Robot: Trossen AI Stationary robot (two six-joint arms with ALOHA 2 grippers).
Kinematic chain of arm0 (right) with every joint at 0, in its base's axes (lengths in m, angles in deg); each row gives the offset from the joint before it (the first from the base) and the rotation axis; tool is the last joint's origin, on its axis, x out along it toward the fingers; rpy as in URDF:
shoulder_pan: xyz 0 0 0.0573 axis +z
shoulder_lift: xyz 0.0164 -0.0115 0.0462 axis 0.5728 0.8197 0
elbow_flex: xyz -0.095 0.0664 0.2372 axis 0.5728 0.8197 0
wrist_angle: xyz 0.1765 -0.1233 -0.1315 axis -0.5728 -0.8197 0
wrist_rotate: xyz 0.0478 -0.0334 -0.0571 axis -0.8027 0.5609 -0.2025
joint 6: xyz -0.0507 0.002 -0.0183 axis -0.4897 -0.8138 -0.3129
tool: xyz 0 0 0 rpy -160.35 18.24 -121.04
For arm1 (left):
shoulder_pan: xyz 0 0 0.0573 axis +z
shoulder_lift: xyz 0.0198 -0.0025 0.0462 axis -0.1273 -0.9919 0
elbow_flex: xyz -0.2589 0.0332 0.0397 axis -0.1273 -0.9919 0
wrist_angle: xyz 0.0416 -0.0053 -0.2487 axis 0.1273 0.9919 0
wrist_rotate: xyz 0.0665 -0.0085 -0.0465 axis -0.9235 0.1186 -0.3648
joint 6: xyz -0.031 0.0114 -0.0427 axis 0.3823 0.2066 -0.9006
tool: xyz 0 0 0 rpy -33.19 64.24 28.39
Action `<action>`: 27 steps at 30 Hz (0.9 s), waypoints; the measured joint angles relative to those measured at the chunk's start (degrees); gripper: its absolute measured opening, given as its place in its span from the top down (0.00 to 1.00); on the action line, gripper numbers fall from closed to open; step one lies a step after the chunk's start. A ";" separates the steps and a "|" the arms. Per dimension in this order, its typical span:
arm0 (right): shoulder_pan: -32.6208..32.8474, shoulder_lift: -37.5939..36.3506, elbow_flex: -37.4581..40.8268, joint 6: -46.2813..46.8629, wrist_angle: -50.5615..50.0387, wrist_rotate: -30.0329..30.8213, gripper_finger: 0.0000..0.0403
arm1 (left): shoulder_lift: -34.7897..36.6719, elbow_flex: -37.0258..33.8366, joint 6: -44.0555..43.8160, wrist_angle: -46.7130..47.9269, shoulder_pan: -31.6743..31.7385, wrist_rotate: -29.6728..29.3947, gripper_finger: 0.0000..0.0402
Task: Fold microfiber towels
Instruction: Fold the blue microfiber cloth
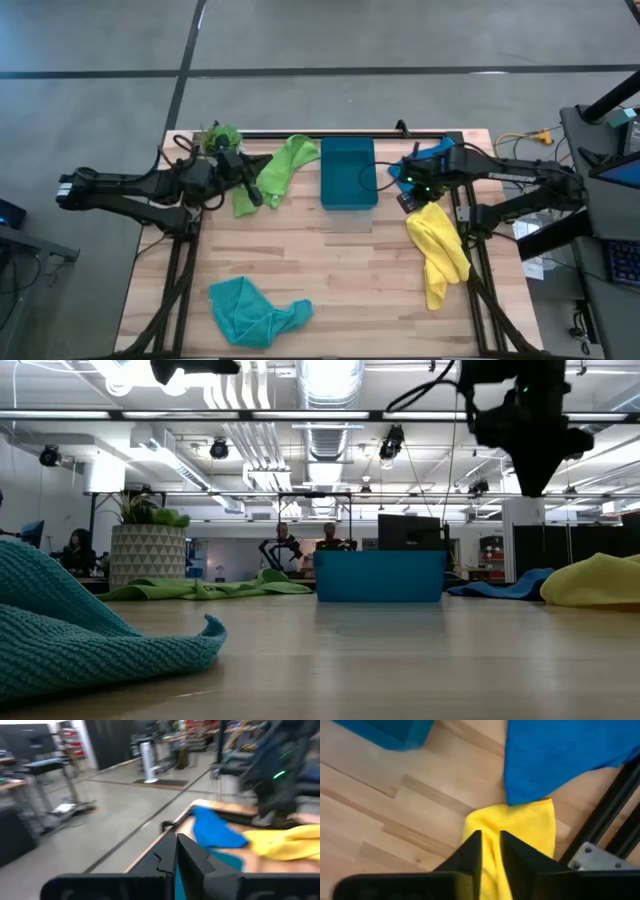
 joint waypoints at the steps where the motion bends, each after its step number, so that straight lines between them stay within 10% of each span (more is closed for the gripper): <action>1: -0.58 1.18 0.00 -1.68 -0.16 0.09 0.76 | -0.35 0.25 -1.19 -0.18 0.00 1.54 1.00; 10: -3.55 12.28 1.79 -8.41 -0.21 3.36 0.59 | -1.51 0.47 -7.82 0.40 -0.04 8.31 1.00; 27: -4.04 24.26 8.28 -15.25 10.69 3.62 0.62 | 0.88 0.25 -7.66 0.89 0.00 9.40 1.00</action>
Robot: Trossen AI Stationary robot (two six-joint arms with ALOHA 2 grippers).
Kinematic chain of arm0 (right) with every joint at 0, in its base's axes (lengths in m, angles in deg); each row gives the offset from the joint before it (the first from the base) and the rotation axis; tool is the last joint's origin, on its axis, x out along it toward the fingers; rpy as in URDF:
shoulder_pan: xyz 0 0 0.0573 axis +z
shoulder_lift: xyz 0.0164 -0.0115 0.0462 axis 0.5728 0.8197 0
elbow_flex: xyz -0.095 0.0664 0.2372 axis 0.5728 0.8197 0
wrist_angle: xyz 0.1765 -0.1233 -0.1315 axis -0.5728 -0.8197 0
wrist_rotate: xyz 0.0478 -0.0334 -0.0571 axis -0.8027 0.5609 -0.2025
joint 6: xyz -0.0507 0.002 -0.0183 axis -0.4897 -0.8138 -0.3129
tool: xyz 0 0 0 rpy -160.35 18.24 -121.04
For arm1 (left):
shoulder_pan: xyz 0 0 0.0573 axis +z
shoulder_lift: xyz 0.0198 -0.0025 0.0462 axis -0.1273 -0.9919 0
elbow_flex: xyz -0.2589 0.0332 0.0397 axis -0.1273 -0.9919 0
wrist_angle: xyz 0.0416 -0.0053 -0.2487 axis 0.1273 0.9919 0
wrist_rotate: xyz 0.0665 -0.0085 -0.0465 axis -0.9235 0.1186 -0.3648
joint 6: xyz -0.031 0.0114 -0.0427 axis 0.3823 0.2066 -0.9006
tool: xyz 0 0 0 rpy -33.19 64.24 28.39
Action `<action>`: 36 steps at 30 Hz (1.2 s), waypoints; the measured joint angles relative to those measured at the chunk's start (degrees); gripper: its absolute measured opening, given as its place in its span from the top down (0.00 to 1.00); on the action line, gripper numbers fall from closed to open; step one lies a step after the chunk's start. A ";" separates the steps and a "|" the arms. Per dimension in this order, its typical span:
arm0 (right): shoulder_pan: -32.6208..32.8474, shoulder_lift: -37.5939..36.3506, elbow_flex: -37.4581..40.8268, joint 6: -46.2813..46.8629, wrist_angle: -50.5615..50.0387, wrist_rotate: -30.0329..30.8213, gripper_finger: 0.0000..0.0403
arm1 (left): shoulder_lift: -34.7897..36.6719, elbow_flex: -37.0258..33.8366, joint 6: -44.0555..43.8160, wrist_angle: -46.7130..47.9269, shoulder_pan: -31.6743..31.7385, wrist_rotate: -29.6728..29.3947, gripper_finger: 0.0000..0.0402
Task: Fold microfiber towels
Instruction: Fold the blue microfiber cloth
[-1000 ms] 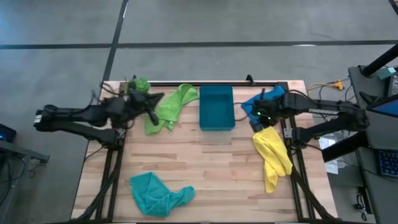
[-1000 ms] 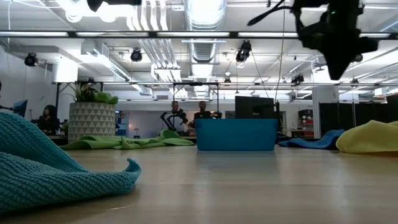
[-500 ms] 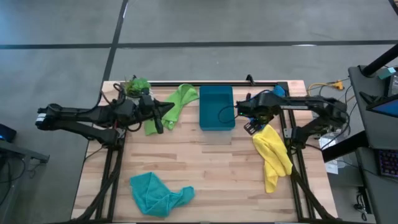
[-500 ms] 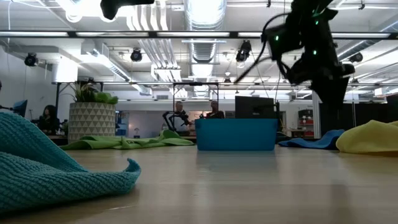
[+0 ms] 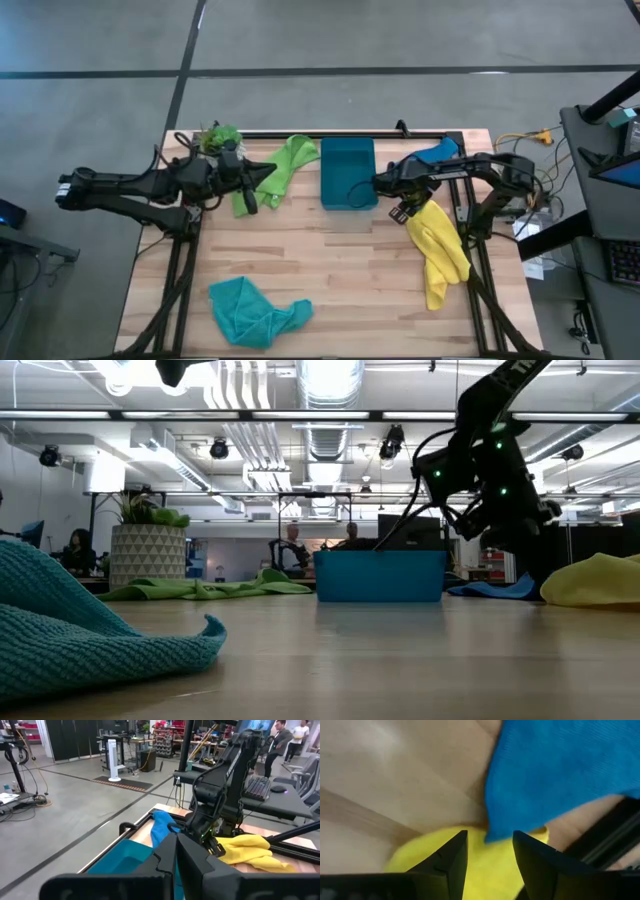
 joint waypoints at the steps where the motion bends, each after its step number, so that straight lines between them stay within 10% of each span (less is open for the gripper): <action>1: -0.15 0.41 0.22 -0.02 0.64 0.04 0.62 | 0.02 -0.04 -0.01 0.08 0.00 0.00 1.00; 18: -1.60 -1.50 2.03 -1.26 1.33 1.22 0.96 | 0.45 -0.07 -0.03 -0.21 -0.04 0.01 1.00; 36: -1.60 -23.80 -12.12 -1.52 -7.55 0.98 0.98 | -1.08 -0.02 0.51 -0.57 0.00 -0.01 1.00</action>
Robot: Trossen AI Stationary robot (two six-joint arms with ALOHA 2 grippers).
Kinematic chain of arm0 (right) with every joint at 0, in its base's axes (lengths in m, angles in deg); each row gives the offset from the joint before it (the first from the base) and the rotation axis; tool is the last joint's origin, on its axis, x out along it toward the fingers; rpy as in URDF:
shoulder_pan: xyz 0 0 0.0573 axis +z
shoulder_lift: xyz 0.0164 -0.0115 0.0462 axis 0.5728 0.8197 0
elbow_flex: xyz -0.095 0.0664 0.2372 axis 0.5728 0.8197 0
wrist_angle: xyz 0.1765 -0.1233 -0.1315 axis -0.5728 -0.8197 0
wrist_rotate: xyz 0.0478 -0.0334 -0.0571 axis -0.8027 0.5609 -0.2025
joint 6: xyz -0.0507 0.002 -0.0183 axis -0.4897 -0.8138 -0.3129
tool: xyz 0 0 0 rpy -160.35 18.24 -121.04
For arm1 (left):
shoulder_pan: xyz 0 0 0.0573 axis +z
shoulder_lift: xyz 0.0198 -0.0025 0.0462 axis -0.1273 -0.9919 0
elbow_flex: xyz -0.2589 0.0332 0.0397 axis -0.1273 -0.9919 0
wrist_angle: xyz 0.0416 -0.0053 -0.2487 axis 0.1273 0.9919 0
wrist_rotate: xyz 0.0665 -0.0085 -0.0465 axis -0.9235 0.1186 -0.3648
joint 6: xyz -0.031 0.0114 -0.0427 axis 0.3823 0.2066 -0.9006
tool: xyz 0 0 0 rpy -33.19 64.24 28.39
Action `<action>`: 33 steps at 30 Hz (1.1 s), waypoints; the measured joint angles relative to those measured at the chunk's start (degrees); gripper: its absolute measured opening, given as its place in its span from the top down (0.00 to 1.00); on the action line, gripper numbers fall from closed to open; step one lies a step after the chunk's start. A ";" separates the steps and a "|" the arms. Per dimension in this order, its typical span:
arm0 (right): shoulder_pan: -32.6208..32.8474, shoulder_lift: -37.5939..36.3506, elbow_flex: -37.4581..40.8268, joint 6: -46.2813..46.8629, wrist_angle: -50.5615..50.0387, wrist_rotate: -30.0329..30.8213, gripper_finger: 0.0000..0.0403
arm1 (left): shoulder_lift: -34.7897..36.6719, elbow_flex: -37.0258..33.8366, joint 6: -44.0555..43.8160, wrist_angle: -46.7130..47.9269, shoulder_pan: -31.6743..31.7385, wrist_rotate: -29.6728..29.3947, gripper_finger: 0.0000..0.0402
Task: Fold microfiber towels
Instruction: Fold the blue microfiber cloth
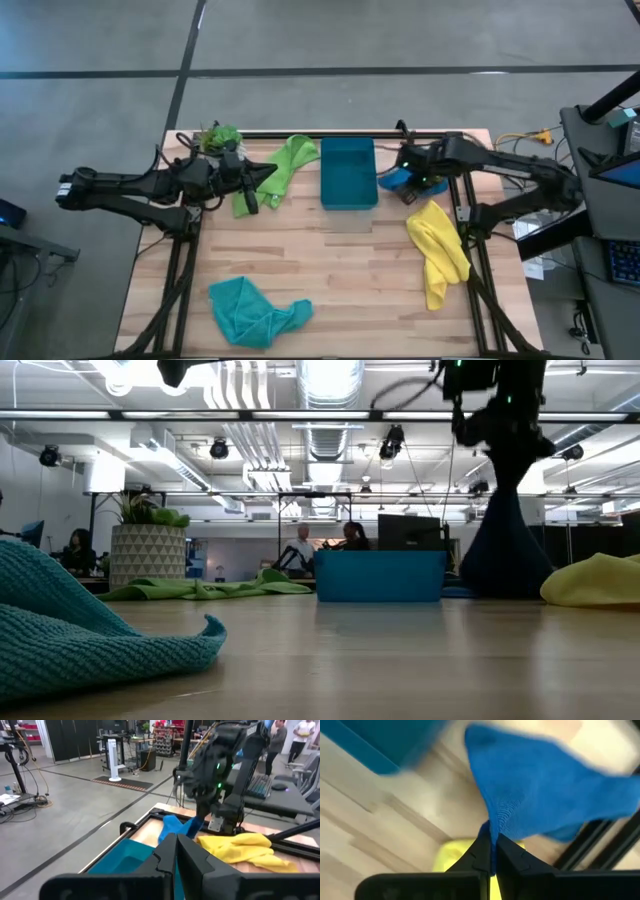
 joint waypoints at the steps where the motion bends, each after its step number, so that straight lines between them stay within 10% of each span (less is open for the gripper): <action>1: 0.00 -0.86 -1.29 -0.03 -0.10 -0.09 0.98 | -0.18 0.00 -0.01 0.17 0.00 0.00 1.00; 33: 2.96 -1.20 -26.16 -19.08 -3.48 -4.99 0.98 | -6.72 0.68 -8.91 -7.96 -0.31 0.02 1.00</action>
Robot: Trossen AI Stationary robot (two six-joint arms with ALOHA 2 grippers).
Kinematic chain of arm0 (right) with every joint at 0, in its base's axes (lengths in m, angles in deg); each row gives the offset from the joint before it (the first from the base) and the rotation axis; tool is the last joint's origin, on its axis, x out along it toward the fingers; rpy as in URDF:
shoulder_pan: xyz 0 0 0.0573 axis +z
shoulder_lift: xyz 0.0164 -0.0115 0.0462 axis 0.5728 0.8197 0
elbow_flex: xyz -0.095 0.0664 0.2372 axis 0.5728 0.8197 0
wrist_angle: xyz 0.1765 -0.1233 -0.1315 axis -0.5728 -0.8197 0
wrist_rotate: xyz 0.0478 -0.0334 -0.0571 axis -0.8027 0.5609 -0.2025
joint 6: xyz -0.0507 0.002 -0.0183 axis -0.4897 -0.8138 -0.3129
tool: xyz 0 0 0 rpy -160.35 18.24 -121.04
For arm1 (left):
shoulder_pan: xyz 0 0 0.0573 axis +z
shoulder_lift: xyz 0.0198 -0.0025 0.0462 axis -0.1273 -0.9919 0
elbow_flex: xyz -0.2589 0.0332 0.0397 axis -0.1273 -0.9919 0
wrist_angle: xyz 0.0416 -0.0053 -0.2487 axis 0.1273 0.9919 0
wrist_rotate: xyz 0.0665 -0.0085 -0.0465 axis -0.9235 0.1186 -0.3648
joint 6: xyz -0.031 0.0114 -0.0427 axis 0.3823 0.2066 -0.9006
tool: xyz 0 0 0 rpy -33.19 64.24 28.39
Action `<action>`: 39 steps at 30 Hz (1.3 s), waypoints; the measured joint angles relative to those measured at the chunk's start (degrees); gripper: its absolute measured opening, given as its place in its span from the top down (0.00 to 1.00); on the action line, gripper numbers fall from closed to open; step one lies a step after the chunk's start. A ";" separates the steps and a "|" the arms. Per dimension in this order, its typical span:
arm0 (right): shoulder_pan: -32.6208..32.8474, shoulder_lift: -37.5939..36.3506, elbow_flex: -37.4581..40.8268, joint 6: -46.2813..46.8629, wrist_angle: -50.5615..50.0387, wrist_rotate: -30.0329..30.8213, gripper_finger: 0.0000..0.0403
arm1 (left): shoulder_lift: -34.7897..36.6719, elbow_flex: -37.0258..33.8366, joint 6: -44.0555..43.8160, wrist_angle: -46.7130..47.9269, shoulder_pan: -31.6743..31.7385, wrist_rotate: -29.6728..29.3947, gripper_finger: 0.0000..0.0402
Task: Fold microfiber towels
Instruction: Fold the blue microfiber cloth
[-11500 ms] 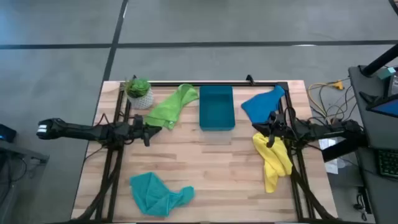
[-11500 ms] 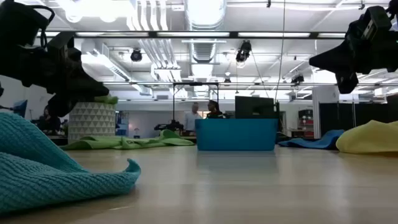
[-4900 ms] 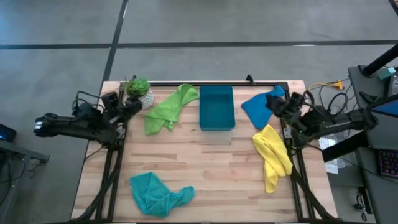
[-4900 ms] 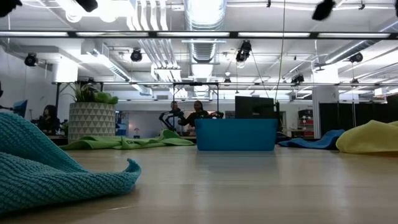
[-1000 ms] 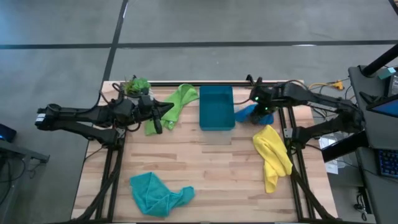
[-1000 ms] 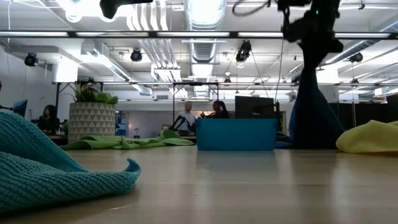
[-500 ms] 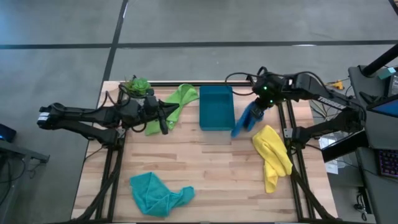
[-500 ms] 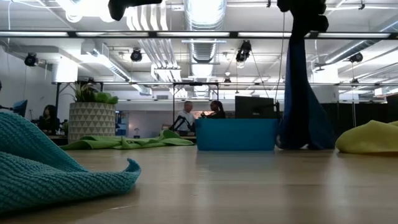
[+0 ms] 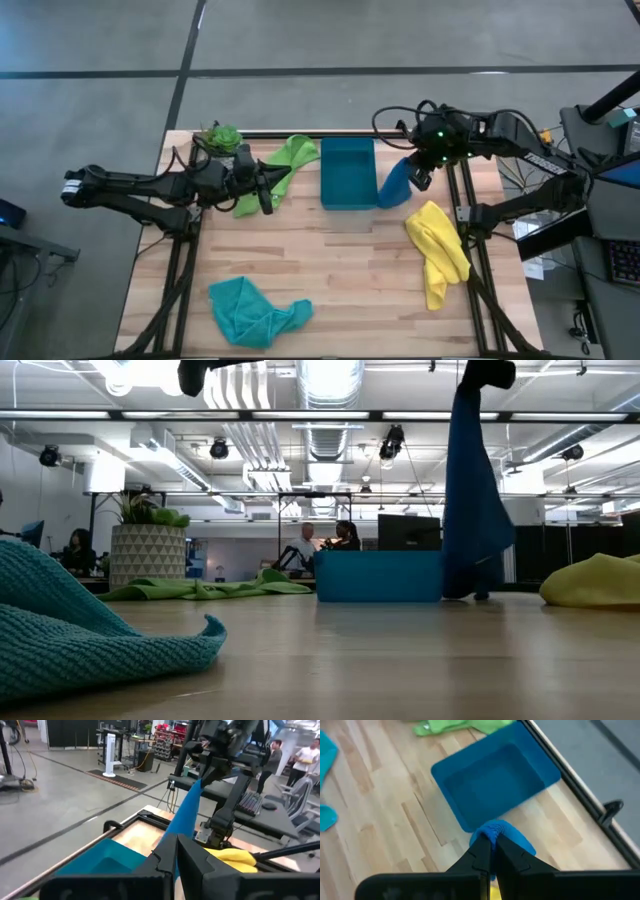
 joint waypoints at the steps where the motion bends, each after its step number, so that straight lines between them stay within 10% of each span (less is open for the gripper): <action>1: 0.40 0.00 -0.61 -1.10 -0.01 0.00 0.98 | -0.35 0.00 -0.87 -0.69 0.00 -0.01 1.00; 11: 8.35 -0.06 -7.02 -8.87 1.40 0.00 0.98 | -4.69 0.33 -8.49 -8.03 -0.44 4.10 1.00; 19: 20.71 0.63 -6.33 -1.31 16.29 0.21 0.98 | -8.65 1.67 -9.66 -14.80 -0.61 23.78 1.00; 26: 29.16 7.54 -5.97 10.74 24.36 12.34 0.98 | -11.29 3.36 -9.56 -15.58 -4.61 26.67 1.00; 30: 30.26 12.57 -6.70 19.72 24.23 17.54 0.98 | -12.43 5.91 -0.41 -14.78 -10.19 20.09 1.00; 39: 30.18 22.72 -13.67 33.29 24.22 25.36 0.98 | -14.33 11.71 18.91 0.73 -25.53 -17.74 1.00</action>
